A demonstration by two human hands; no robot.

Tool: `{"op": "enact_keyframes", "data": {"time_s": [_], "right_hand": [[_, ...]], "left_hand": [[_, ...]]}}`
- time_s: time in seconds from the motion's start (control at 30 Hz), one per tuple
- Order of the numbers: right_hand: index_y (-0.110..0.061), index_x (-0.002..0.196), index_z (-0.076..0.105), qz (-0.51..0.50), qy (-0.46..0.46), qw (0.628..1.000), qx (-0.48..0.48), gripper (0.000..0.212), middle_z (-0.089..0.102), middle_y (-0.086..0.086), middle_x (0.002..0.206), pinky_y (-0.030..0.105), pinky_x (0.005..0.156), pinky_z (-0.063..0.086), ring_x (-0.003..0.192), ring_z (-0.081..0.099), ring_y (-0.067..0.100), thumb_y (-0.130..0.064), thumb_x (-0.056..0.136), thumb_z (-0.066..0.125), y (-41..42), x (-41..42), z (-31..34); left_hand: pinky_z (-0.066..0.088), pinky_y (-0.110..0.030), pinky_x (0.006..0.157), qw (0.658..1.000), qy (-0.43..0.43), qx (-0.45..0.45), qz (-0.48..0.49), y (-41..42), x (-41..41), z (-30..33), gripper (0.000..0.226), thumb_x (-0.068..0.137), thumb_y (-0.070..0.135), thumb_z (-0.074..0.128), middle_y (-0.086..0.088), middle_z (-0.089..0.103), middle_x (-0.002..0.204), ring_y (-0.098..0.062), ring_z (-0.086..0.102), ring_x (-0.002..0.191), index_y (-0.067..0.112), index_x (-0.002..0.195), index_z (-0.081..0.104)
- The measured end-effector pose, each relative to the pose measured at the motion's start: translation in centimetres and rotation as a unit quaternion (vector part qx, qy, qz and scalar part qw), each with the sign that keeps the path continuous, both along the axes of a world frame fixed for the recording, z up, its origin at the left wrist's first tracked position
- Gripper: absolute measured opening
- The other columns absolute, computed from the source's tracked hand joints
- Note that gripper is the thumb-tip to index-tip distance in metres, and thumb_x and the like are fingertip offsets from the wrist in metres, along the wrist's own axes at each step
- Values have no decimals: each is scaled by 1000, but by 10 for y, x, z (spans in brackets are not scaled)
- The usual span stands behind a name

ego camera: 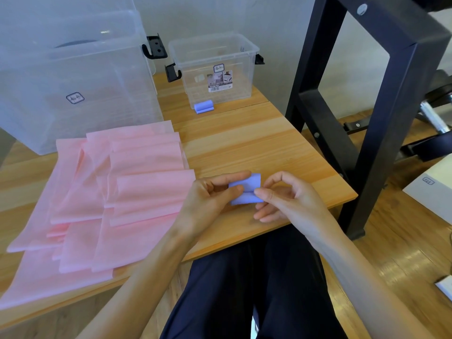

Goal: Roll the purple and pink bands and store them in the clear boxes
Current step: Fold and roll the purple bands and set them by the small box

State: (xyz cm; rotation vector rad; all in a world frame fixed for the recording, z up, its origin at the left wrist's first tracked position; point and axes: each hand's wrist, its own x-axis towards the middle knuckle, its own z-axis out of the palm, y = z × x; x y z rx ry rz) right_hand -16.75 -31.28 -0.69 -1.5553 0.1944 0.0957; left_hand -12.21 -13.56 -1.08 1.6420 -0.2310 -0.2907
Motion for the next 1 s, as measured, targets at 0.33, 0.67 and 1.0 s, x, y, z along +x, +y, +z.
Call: {"op": "enact_keyframes", "data": {"time_s": [0.33,0.67,1.0], "right_hand": [[-15,107,73,49,-116,987,-99,20,73,4,89,30,68,62,71,74,22,-7,88,70,2,-4,-9],[-3,102,72,78,-89,990,-78,12,73,11,98,26,79,59,91,74,17,-6,92,67,0,-2,-10],[2,103,68,48,-102,994,-16,15,73,13,97,27,78,60,88,75,22,1,89,67,5,-8,-10]], "left_hand": [[55,-33,97,995,75,-67,8,4,0,-2,25,94,6,61,-3,74,113,-20,68,111,23,108,73],[53,-19,91,998,40,-48,-2,1,-5,-1,27,97,6,58,6,76,105,-8,69,104,25,107,73],[54,-19,88,996,39,-77,33,0,-6,-4,26,91,3,64,1,77,99,-8,71,98,23,103,74]]}}
